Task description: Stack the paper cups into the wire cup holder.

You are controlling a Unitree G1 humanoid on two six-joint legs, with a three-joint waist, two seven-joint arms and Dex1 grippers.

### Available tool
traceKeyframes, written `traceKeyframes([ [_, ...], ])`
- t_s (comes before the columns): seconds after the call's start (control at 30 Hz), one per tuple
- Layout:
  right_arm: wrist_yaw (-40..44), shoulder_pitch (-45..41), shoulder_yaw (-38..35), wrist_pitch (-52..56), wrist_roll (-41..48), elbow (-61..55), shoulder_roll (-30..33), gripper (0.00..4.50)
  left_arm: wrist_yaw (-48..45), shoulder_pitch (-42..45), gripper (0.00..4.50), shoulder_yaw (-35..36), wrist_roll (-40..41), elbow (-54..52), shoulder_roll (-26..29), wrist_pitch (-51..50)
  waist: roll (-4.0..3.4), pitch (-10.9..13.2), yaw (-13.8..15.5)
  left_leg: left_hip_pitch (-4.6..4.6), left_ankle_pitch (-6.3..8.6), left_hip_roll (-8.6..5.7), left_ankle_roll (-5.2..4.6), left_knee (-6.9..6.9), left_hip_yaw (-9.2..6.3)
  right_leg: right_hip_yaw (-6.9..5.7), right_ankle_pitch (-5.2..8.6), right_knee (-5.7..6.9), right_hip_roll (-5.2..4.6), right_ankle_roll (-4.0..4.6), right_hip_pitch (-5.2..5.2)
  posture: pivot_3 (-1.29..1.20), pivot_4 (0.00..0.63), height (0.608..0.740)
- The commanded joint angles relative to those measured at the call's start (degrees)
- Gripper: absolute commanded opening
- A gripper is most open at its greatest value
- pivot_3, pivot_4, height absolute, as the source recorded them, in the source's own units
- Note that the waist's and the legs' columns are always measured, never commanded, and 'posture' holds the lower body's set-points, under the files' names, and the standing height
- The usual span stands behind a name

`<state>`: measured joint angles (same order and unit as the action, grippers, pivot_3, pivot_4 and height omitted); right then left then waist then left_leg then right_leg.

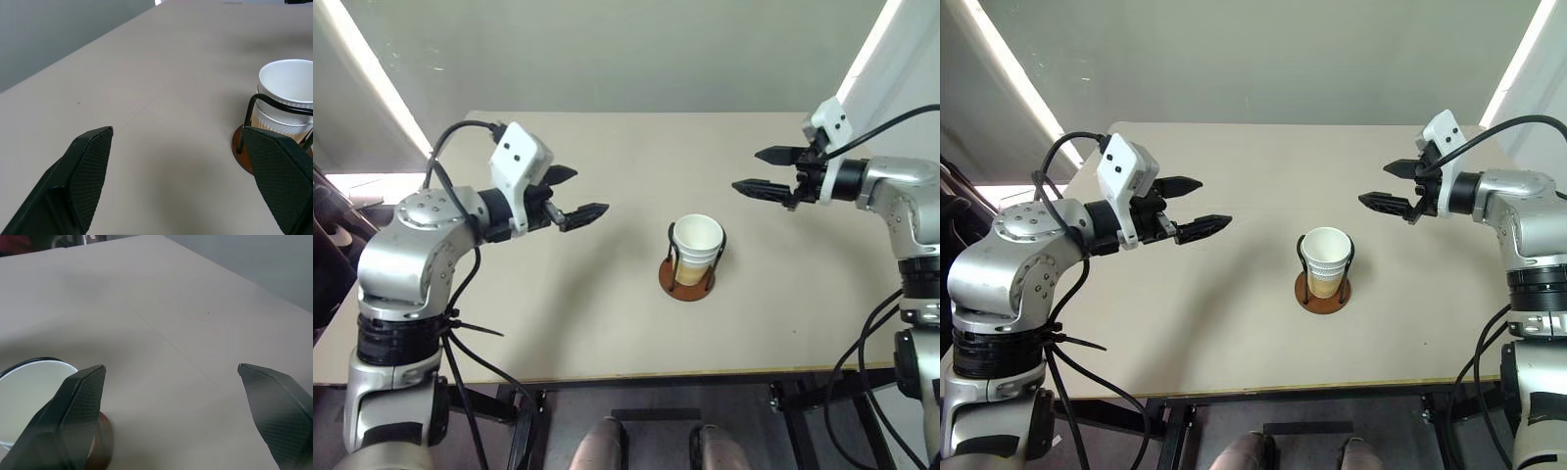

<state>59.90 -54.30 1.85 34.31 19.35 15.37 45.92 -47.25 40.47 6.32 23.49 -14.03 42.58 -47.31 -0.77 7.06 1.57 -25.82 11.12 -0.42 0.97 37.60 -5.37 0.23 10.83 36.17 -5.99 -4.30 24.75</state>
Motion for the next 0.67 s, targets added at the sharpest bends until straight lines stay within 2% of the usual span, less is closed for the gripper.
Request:
traceKeyframes([
  [0.03, 0.26, 1.44, -2.54, -0.55, -0.29, -2.45, 2.35, 4.50, -1.05, 2.33, 4.48, 0.06, -0.07, 1.27, 1.48, 2.97, 0.00, 0.00, 0.11, 0.00, 0.00, 0.00, 0.00, -0.01, -0.01, 0.00, 0.00, 0.00, 0.00, 0.01, -0.01, 0.00, 0.150, 0.740],
  [0.67, 2.71, 1.01, -1.49, -0.93, -1.95, -2.52, 3.25, 4.50, -0.21, 2.85, 4.48, -0.26, 0.40, 2.42, 1.36, 2.97, 0.00, 0.00, -0.15, 0.02, 0.03, 0.01, 0.07, -0.18, -0.02, -0.01, 0.00, -0.07, 0.00, 0.00, 0.02, 0.00, 0.150, 0.740],
])
